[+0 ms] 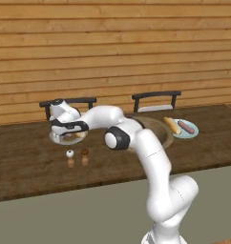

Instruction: Place one bun and one sausage from the bowl on each plate.

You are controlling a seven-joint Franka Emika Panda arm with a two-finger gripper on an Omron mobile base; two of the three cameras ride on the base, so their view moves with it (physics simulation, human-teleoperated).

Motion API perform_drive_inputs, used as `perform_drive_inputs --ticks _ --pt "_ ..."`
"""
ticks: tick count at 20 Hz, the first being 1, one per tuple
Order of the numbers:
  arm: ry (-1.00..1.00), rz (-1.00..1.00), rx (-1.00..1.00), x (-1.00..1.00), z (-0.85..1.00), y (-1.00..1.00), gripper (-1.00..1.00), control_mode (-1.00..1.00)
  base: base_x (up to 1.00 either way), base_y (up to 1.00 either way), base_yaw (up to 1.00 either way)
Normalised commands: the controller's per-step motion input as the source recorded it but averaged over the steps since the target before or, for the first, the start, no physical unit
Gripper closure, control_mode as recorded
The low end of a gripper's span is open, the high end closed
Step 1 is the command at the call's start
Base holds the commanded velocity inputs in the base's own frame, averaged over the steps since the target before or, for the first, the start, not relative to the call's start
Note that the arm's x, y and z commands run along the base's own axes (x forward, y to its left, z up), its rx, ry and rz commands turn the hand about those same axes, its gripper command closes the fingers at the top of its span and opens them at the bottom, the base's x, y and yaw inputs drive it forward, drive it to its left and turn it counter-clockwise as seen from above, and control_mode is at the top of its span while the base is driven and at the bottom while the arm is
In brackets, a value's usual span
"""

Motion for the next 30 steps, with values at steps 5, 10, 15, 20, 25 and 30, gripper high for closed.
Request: perform_drive_inputs --ticks 5,10,15,20,25,30 --pt "0.00 -0.04 0.00 0.21 -0.01 0.00 1.00 -1.00 0.00 0.00 0.00" --pt "0.00 0.00 0.01 0.07 -0.01 0.00 -1.00 -1.00 0.00 0.00 0.00" --pt "0.01 0.00 0.00 0.00 0.10 0.00 -1.00 -1.00 0.00 0.00 0.00" --pt "0.01 0.00 -0.01 0.00 0.19 0.00 -1.00 -1.00 0.00 0.00 0.00" --pt "0.00 -0.01 0.00 -0.02 0.84 -0.27 -1.00 -1.00 0.00 0.00 0.00" --pt "-0.01 -0.01 0.06 -0.28 0.55 -0.64 -1.00 -1.00 0.00 0.00 0.00"
